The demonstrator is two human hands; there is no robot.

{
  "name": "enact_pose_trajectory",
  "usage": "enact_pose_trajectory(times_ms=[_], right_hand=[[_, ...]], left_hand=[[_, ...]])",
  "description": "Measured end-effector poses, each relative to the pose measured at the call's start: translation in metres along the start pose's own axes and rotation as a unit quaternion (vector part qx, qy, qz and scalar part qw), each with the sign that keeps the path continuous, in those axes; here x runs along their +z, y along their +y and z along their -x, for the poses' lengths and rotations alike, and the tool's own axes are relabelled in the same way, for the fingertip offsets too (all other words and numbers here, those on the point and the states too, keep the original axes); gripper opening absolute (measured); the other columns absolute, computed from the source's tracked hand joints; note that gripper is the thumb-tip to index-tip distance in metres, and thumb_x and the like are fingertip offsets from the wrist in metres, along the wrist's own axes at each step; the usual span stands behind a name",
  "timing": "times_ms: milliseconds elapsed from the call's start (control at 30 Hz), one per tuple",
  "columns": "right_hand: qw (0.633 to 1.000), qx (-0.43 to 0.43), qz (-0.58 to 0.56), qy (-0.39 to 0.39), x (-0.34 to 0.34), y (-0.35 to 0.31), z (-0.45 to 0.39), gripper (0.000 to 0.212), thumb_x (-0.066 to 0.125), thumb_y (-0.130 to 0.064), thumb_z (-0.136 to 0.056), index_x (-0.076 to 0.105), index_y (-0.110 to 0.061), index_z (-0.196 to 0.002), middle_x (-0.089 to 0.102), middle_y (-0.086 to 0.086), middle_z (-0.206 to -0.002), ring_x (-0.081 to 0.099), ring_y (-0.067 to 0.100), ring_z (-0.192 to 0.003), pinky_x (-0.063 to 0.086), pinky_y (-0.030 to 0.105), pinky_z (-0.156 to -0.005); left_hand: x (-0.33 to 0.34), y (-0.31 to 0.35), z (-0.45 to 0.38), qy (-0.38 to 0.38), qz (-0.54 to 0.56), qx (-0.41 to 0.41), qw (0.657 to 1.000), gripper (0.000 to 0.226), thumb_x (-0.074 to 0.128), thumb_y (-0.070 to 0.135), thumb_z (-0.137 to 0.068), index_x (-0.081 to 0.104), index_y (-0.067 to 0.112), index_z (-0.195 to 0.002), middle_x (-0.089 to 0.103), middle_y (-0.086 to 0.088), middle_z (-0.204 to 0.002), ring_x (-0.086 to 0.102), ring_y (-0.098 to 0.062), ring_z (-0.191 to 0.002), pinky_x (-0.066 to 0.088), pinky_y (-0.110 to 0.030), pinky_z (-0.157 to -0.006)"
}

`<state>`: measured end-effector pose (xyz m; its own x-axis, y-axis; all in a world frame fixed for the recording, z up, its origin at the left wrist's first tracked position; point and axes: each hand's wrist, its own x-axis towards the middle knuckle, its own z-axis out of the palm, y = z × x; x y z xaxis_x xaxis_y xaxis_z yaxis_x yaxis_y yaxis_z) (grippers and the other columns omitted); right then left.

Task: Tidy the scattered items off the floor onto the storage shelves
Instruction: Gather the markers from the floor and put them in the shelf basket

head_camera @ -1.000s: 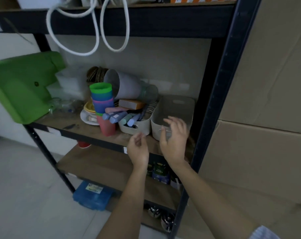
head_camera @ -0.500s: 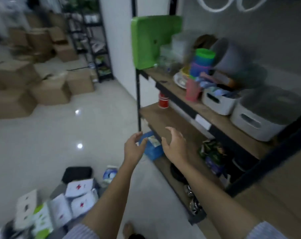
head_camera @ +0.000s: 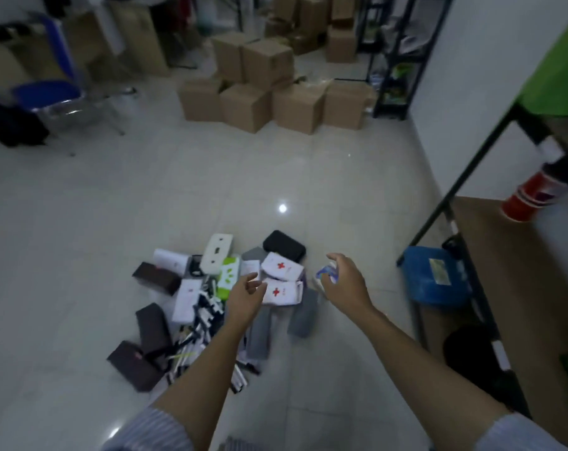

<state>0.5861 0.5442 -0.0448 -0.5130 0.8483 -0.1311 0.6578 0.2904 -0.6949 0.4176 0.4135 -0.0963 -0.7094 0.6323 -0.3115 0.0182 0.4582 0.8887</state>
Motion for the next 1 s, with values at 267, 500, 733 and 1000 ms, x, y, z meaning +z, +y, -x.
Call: enact_pose_trajectory(times_ms=[267,500,733,1000], right_hand=[[0.995,-0.010,-0.030,-0.097,0.138,-0.098,0.001,0.029,0.060,-0.018,-0.093,0.061,-0.012,-0.122,0.058,0.007,-0.128,0.055,0.024,-0.118,0.043,0.033,-0.096],[0.976,-0.021,-0.015,-0.218,0.226,-0.150,0.002,0.029,0.054,-0.023,-0.098,0.059,-0.013,-0.125,0.061,0.011,-0.121,0.058,0.028,-0.109,0.046,0.034,-0.081],[0.955,-0.046,-0.006,-0.292,0.296,-0.159,-0.014,0.027,0.050,-0.021,-0.099,0.061,-0.014,-0.123,0.065,0.007,-0.119,0.057,0.017,-0.090,0.039,0.026,-0.072],[0.929,-0.039,0.016,-0.367,0.401,-0.101,-0.029,0.029,0.044,-0.018,-0.100,0.059,-0.013,-0.123,0.061,0.004,-0.094,0.050,0.009,-0.064,0.037,0.024,-0.055]], left_hand=[[-0.156,-0.083,0.001,0.086,0.020,-0.098,0.991,0.041,0.065,0.017,-0.092,0.055,0.003,-0.129,0.067,-0.017,-0.107,0.064,-0.026,-0.089,0.051,-0.036,-0.081],[-0.229,-0.127,0.003,0.146,0.038,-0.150,0.977,0.042,0.068,0.014,-0.089,0.055,0.002,-0.128,0.064,-0.005,-0.095,0.060,-0.019,-0.094,0.043,-0.027,-0.084],[-0.232,-0.165,-0.006,0.223,0.156,-0.219,0.937,0.055,0.081,0.022,-0.080,0.057,0.006,-0.127,0.067,-0.001,-0.094,0.064,-0.021,-0.099,0.051,-0.042,-0.097],[-0.189,-0.253,-0.040,0.315,0.225,-0.272,0.881,0.031,0.067,0.028,-0.092,0.060,0.012,-0.118,0.065,-0.002,-0.102,0.060,-0.017,-0.093,0.047,-0.030,-0.082]])
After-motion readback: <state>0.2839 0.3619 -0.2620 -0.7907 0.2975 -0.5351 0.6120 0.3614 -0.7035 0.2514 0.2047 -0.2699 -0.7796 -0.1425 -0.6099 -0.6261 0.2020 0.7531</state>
